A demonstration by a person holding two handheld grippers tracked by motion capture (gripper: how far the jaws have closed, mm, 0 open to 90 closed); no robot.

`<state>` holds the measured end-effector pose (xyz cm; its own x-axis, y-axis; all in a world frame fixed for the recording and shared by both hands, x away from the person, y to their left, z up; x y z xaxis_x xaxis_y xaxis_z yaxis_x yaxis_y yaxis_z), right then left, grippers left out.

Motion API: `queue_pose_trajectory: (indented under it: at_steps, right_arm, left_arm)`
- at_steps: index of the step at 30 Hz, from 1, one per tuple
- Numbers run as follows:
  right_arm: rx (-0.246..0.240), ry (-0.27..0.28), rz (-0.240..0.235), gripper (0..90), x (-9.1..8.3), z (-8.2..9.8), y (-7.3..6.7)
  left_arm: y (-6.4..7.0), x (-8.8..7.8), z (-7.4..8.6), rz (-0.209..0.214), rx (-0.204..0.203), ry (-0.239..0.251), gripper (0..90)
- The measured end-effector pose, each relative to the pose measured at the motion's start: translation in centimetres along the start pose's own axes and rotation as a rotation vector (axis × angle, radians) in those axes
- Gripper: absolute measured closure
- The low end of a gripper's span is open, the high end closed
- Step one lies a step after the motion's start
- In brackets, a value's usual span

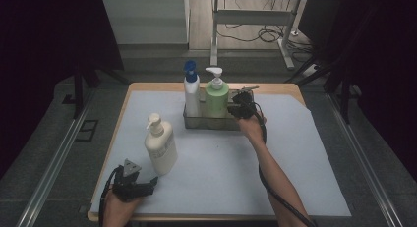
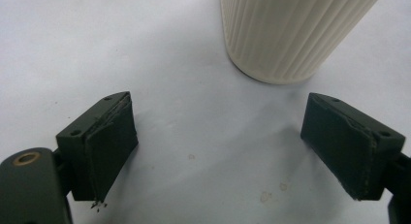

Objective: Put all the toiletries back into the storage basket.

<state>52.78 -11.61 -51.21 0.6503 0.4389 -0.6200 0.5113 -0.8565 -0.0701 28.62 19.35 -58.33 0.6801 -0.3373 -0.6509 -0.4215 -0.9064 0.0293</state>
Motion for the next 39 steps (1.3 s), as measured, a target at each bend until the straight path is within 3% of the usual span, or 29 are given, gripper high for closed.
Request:
queue_pose_trajectory:
  at_steps: [11, 27, 39]
  right_arm:
    - [-0.016, -0.003, -0.030, 89.2, 0.5, -0.2, -1.5]
    - [-0.008, -0.011, -0.025, 89.8, 0.6, 0.0, -1.7]
    - [-0.040, 0.002, -0.006, 79.2, -0.3, 0.3, -1.6]
  left_arm:
    - [0.0, 0.0, 0.0, 0.000, -0.002, 0.001, 12.2]
    - [0.0, 0.0, 0.0, 0.000, -0.005, 0.003, 12.2]
    - [0.0, 0.0, 0.0, -0.001, -0.004, -0.001, 12.4]
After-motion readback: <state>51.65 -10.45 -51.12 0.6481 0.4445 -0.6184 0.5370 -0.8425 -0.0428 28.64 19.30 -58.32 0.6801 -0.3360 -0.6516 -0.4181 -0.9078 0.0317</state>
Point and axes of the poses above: each handheld gripper's, and its own axes: x roughly forward along the jaws, z roughly out of its underside, y roughly to its right, the point moved 8 cm from there along x, roughly forward along the jaws, and after that the axes turned 6 degrees about y, right-handed, at the moved point
